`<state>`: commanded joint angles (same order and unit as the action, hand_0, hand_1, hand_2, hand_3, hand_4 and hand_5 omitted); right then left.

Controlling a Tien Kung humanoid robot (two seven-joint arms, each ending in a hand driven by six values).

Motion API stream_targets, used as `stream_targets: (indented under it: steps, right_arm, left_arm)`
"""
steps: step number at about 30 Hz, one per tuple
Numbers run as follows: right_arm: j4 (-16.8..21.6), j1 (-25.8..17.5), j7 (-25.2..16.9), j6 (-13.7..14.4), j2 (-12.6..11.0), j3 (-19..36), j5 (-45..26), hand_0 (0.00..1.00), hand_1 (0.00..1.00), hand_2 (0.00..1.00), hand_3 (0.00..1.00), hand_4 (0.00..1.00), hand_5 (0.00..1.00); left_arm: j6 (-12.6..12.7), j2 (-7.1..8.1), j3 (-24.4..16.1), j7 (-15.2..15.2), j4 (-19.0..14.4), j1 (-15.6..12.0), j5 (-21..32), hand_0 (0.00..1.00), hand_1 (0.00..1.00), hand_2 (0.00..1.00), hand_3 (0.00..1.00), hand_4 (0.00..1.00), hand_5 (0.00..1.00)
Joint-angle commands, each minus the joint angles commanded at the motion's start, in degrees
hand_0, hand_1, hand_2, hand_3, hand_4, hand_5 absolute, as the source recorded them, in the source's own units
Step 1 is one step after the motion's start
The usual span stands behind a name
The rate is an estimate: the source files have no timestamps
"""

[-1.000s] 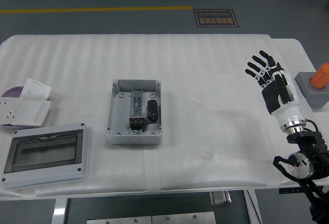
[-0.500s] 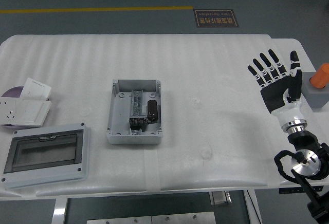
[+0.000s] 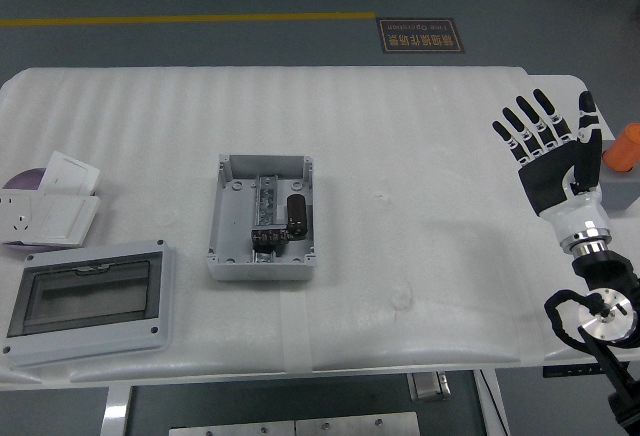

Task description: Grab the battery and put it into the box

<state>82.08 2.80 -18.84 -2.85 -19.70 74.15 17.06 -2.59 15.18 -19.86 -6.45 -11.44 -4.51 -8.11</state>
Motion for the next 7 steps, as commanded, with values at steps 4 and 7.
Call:
stream_targets:
  steps: [4,7]
  right_arm:
    - [-0.40,0.02,0.10,0.05,0.12,-0.64,0.24,0.718,0.697,0.711,0.706,0.846,0.689]
    - [-0.67,-0.03,0.21,-0.02,0.33,-1.02,0.28,0.718,0.697,0.711,0.706,0.846,0.689]
  left_arm:
    - [-0.05,0.09,0.49,-0.05,0.06,-0.05,0.17,0.620,0.648,0.523,0.548,0.618,0.346]
    - [-0.08,0.12,0.73,-0.08,0.10,-0.16,0.32,0.620,0.648,0.523,0.548,0.618,0.346]
